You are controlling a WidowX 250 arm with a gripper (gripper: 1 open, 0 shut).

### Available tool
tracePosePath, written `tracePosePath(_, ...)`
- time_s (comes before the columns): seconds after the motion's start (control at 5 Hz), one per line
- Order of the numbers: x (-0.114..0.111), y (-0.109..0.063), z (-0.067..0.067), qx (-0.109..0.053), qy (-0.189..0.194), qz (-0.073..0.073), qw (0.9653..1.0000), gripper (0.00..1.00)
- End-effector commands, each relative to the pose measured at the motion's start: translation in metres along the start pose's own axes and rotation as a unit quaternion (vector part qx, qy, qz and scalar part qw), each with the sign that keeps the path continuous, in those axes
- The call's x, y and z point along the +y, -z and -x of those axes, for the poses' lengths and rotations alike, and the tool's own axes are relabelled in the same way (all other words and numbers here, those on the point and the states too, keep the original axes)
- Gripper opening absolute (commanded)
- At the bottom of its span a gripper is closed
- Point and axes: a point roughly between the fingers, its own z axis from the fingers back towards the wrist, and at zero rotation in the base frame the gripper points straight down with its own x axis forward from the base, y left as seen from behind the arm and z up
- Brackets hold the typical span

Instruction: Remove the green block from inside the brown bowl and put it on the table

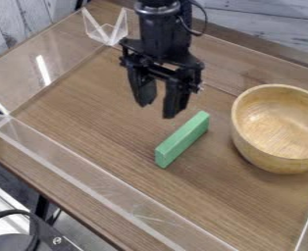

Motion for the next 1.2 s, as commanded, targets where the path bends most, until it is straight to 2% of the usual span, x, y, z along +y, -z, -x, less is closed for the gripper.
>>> tracePosePath(0.0, -0.009, -0.003, -0.011, -0.01, 0.017, -0.008, 0.9998, 1.0)
tracePosePath(0.2, -0.017, 0.002, -0.014, 0.002, 0.028, -0.012, 0.9995, 1.0)
tracePosePath(0.6, -0.015, -0.021, -0.006, -0.006, 0.04, -0.028, 0.9988, 1.0)
tracePosePath(0.8, -0.014, -0.023, -0.002, -0.01, 0.051, -0.033, 0.9981, 1.0)
tracePosePath(1.0, -0.003, -0.015, 0.007, 0.012, 0.052, -0.03, 0.9981, 1.0)
